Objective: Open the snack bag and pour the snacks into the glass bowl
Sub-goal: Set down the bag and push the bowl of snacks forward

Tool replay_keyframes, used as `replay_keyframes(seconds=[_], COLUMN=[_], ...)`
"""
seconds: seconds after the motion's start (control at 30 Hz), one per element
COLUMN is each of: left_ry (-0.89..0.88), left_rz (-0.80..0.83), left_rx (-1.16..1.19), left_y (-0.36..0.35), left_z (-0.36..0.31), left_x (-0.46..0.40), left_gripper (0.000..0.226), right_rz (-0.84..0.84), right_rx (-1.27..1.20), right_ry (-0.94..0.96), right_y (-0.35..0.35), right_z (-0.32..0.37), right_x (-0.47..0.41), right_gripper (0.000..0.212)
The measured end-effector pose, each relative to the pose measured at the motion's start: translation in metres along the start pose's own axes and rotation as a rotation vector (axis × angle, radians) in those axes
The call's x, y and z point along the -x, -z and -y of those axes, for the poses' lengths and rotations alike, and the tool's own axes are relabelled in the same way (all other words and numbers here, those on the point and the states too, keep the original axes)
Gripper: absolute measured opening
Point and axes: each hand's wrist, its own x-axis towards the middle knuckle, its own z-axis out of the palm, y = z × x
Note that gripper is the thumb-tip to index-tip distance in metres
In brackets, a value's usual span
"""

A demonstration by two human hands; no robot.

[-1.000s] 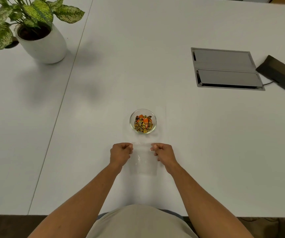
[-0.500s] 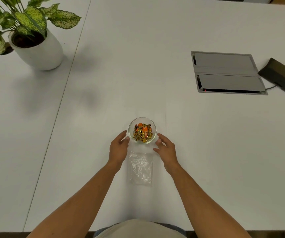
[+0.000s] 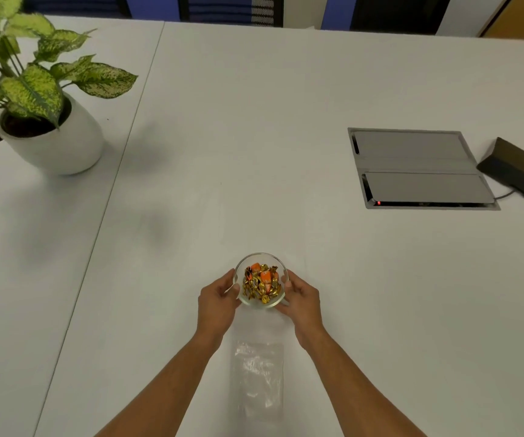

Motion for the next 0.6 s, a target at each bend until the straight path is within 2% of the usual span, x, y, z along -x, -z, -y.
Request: replay_keyframes(seconds=[0.3, 0.47, 0.6], left_ry=[-0.07, -0.156, -0.188], left_rz=[0.054, 0.034, 0.047], left_rx=[-0.026, -0.106, -0.102], left_y=[-0.038, -0.064, -0.078], left_z=[-0.066, -0.105, -0.133], left_x=[-0.105, -0.175, -0.224], left_gripper=[0.041, 0.04, 0.037], right_rz=[-0.026, -0.083, -0.11], right_rx=[0.033, 0.153, 0.124], right_ry=[0.082, 0.152, 0.14], right_y=[-0.026, -0.048, -0.062], right_z=[0.068, 0.112, 0.143], right_x=[-0.105, -0.177, -0.231], right_gripper=[0.037, 0.049, 0.048])
